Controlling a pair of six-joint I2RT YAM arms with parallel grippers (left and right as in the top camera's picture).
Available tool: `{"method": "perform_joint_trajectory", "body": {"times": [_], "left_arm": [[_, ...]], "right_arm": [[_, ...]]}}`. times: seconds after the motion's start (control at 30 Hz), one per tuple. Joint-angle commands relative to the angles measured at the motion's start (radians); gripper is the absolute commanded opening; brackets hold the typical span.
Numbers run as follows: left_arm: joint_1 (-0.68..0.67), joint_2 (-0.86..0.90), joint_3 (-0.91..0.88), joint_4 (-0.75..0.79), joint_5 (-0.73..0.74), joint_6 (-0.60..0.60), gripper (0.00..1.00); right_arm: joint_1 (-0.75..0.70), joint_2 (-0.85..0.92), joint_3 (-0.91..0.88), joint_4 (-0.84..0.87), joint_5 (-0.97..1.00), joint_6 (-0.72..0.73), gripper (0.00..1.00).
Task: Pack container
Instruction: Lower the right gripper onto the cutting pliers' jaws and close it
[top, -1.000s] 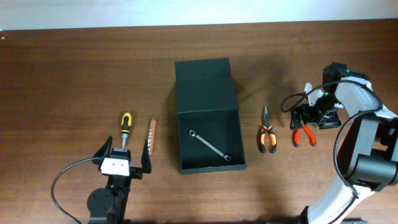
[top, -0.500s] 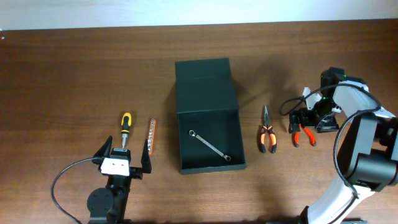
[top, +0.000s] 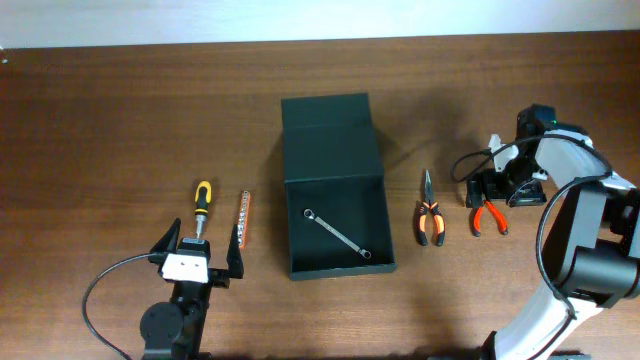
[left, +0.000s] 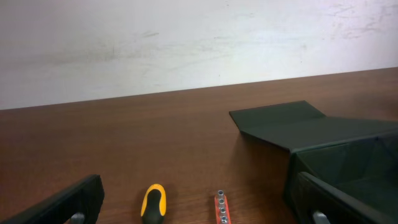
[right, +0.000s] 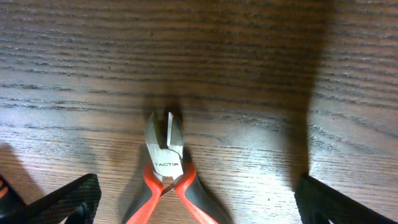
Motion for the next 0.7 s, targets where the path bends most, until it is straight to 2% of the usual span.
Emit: {"method": "perform_joint_trajectory", "body": {"times": [0.0, 0.67], "left_arm": [[0.005, -0.006, -0.004, -0.004, 0.007, 0.013, 0.99], [0.005, -0.006, -0.004, -0.004, 0.007, 0.013, 0.99]], "right_arm": [[0.006, 0.013, -0.014, 0.004, -0.006, -0.041, 0.98], [0.008, 0.051, -0.015, -0.003, -0.008, -0.067, 0.95]]}}
